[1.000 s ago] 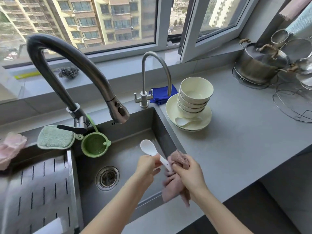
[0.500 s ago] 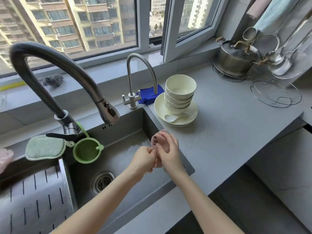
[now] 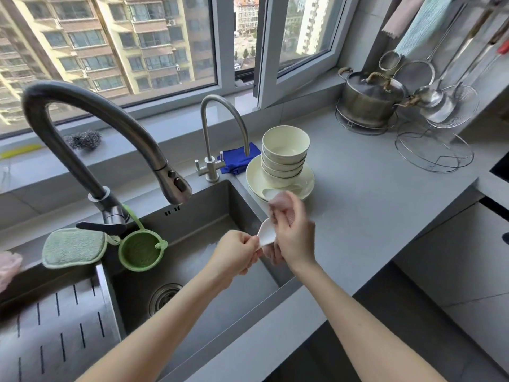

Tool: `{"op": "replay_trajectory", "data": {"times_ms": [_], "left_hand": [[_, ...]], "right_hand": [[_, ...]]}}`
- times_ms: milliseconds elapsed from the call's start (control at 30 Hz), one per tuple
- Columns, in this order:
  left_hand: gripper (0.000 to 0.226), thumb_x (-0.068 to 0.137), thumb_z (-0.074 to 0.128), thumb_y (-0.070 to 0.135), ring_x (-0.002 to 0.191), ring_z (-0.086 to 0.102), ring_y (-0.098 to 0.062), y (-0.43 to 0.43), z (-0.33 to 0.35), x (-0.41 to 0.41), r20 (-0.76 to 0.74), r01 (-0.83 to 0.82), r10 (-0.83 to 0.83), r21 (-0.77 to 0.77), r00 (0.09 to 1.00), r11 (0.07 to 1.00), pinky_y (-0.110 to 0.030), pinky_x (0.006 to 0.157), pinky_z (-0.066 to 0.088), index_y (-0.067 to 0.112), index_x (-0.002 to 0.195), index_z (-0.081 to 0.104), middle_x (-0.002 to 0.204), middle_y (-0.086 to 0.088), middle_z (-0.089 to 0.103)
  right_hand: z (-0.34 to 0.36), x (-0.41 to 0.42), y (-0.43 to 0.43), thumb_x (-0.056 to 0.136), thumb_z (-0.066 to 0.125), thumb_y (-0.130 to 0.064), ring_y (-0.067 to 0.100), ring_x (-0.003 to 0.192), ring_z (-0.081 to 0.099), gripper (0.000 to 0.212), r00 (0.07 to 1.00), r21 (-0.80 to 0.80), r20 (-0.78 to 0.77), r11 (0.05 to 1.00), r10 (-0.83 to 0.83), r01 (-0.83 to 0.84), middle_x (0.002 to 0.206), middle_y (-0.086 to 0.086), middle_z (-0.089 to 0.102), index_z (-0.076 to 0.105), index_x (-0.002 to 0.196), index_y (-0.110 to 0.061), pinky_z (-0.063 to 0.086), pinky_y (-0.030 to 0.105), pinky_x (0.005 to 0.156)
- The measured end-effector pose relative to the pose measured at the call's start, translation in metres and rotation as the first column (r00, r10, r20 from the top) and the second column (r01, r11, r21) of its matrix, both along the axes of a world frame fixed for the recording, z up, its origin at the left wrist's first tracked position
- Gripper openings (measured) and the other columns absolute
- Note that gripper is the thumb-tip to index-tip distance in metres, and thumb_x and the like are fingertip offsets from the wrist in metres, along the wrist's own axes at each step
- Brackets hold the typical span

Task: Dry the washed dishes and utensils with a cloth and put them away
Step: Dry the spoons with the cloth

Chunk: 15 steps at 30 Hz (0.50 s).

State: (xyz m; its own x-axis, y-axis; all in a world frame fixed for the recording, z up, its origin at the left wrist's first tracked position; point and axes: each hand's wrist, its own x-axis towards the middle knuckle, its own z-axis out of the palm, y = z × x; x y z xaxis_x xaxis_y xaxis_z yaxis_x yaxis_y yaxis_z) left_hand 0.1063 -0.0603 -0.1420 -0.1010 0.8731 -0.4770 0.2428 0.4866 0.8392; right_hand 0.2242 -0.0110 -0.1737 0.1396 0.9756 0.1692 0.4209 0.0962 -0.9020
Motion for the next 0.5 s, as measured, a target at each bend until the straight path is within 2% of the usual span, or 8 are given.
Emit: {"op": "replay_trajectory", "data": {"times_ms": [33, 67, 133, 167, 200, 300, 400, 500], "left_hand": [[0.034, 0.096, 0.042, 0.013, 0.037, 0.031, -0.011, 0.002, 0.002, -0.001, 0.001, -0.014, 0.014, 0.018, 1.000, 1.000, -0.016, 0.038, 0.025, 0.003, 0.067, 0.058, 0.050, -0.002, 0.044], [0.035, 0.096, 0.042, 0.014, 0.035, 0.030, -0.010, 0.004, 0.003, -0.001, 0.007, -0.038, 0.038, 0.038, 0.999, 0.999, -0.016, 0.038, 0.025, 0.003, 0.067, 0.058, 0.049, -0.003, 0.044], [0.040, 0.095, 0.042, 0.012, 0.032, 0.028, -0.009, 0.007, 0.003, 0.001, 0.009, -0.079, 0.078, 0.080, 0.997, 0.994, -0.015, 0.036, 0.023, 0.006, 0.057, 0.054, 0.045, -0.002, 0.042], [0.041, 0.094, 0.042, 0.011, 0.030, 0.027, -0.009, 0.009, 0.003, 0.004, -0.001, -0.091, 0.092, 0.099, 0.996, 0.991, -0.014, 0.036, 0.022, 0.008, 0.054, 0.051, 0.044, -0.001, 0.040], [0.042, 0.094, 0.043, 0.011, 0.029, 0.027, -0.008, 0.010, 0.003, 0.007, -0.011, -0.103, 0.105, 0.112, 0.994, 0.988, -0.014, 0.035, 0.021, 0.008, 0.052, 0.048, 0.043, -0.001, 0.038], [0.047, 0.097, 0.043, 0.014, 0.027, 0.032, -0.009, 0.008, 0.004, 0.015, -0.012, -0.105, 0.107, 0.112, 0.994, 0.988, -0.014, 0.034, 0.022, 0.012, 0.050, 0.038, 0.037, 0.001, 0.039], [0.048, 0.097, 0.041, 0.014, 0.031, 0.037, -0.011, 0.004, 0.002, 0.016, -0.045, -0.080, 0.085, 0.091, 0.995, 0.993, -0.014, 0.034, 0.025, 0.012, 0.048, 0.041, 0.032, 0.005, 0.041], [0.042, 0.097, 0.040, 0.015, 0.037, 0.031, -0.013, 0.005, 0.000, 0.014, -0.039, -0.071, 0.073, 0.048, 0.997, 0.996, -0.016, 0.038, 0.024, 0.009, 0.057, 0.048, 0.045, 0.000, 0.041]], "right_hand": [[0.002, 0.002, 0.001, 0.095, 0.056, -0.018, 0.018, 0.103, 0.063, 0.033, 0.989, -0.081, -0.128, 0.994, -0.078, 0.068, 0.113, -0.002, 0.066, 0.052, 0.128, -0.020, 0.049, 0.028, 0.085], [0.005, 0.003, 0.001, 0.096, 0.054, -0.019, 0.021, 0.104, 0.063, 0.031, 0.927, -0.210, -0.349, 0.975, -0.140, 0.069, 0.118, 0.000, 0.064, 0.049, 0.127, -0.022, 0.051, 0.033, 0.085], [0.010, -0.002, -0.005, 0.096, 0.052, -0.007, 0.023, 0.103, 0.063, 0.035, 0.688, -0.384, -0.697, 0.915, -0.200, -0.122, 0.121, 0.007, 0.061, 0.046, 0.128, -0.018, 0.055, 0.033, 0.080], [0.011, -0.006, -0.009, 0.093, 0.052, 0.002, 0.023, 0.103, 0.063, 0.041, 0.636, -0.386, -0.749, 0.903, -0.187, -0.189, 0.120, 0.009, 0.061, 0.045, 0.130, -0.017, 0.056, 0.034, 0.081], [0.010, -0.011, -0.013, 0.090, 0.053, 0.009, 0.025, 0.105, 0.063, 0.048, 0.626, -0.381, -0.760, 0.901, -0.176, -0.209, 0.120, 0.011, 0.060, 0.044, 0.130, -0.016, 0.056, 0.038, 0.084], [0.009, -0.020, -0.010, 0.079, 0.058, 0.018, 0.031, 0.107, 0.063, 0.054, 0.699, -0.395, -0.683, 0.912, -0.212, -0.109, 0.117, 0.016, 0.062, 0.050, 0.123, -0.013, 0.052, 0.048, 0.093], [0.009, -0.014, -0.001, 0.078, 0.065, 0.010, 0.024, 0.098, 0.063, 0.044, 0.840, -0.390, -0.492, 0.921, -0.226, 0.020, 0.105, 0.006, 0.063, 0.053, 0.110, -0.018, 0.053, 0.034, 0.088], [0.010, -0.008, 0.004, 0.079, 0.069, -0.001, 0.012, 0.088, 0.060, 0.031, 0.979, -0.216, -0.183, 0.975, -0.083, 0.042, 0.094, -0.004, 0.064, 0.057, 0.102, -0.018, 0.043, 0.013, 0.075]]}}
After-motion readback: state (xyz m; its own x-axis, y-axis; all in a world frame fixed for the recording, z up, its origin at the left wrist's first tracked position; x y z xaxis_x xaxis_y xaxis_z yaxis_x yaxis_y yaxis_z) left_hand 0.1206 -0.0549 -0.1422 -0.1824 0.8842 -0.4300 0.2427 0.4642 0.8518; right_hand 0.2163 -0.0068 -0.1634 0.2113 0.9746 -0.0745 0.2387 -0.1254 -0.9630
